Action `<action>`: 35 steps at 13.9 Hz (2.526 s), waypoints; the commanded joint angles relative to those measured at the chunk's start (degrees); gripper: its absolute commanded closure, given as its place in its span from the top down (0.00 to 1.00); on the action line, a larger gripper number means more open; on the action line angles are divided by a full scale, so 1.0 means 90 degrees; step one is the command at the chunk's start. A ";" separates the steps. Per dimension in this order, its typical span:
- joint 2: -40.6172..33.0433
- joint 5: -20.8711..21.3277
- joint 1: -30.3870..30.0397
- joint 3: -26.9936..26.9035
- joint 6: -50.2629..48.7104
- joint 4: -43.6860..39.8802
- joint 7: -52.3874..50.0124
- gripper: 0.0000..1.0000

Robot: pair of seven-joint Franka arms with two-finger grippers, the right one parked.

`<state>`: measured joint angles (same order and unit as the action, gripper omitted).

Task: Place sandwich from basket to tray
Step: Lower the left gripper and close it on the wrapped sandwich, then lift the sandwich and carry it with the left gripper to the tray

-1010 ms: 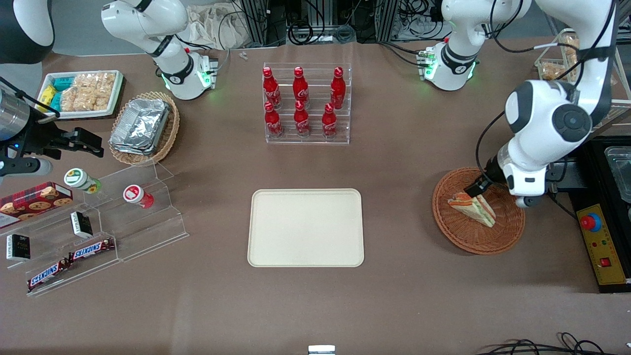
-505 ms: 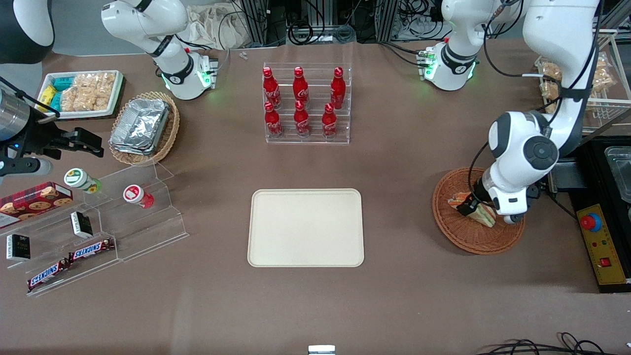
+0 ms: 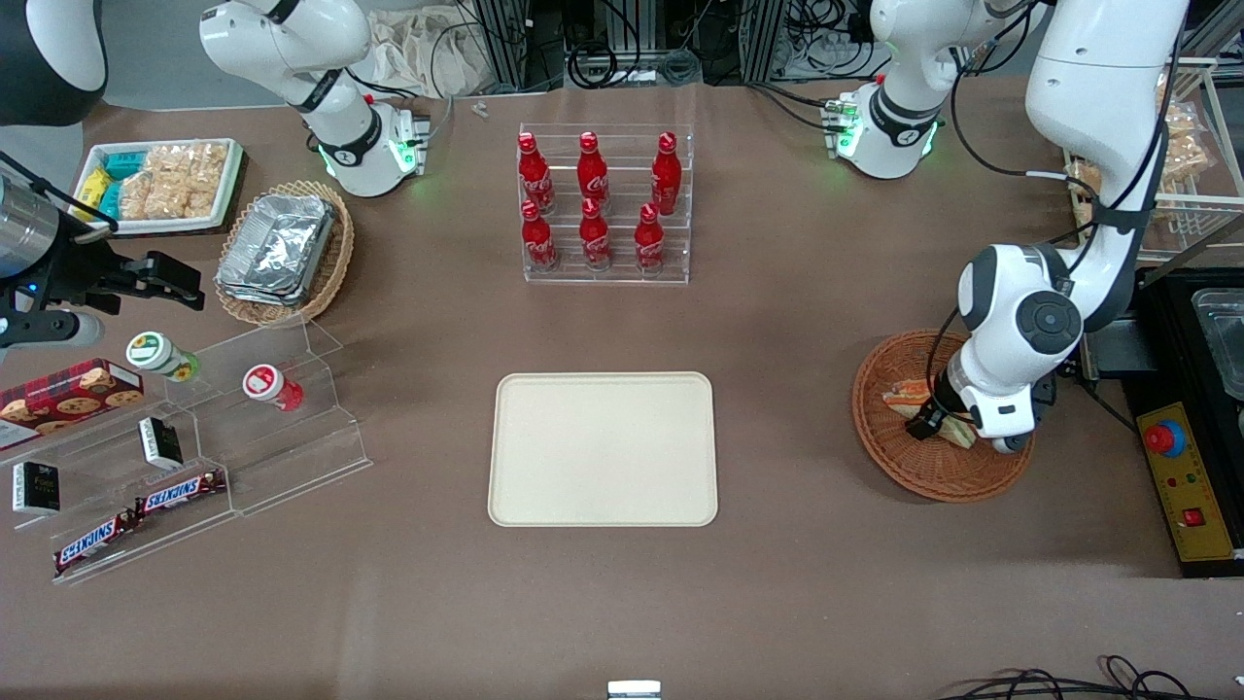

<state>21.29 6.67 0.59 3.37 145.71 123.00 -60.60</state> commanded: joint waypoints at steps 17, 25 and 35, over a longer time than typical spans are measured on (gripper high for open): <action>-0.0248 0.0167 0.0159 0.2445 -0.2910 -0.2230 0.0394 0.00; 0.1422 0.0235 0.1350 0.2702 -0.0862 -0.2691 0.1831 0.00; 0.2371 0.1738 0.1340 0.2604 -0.0692 -0.3246 0.1471 0.99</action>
<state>40.69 19.60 12.26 26.75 139.83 96.77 -45.55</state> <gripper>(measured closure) 0.687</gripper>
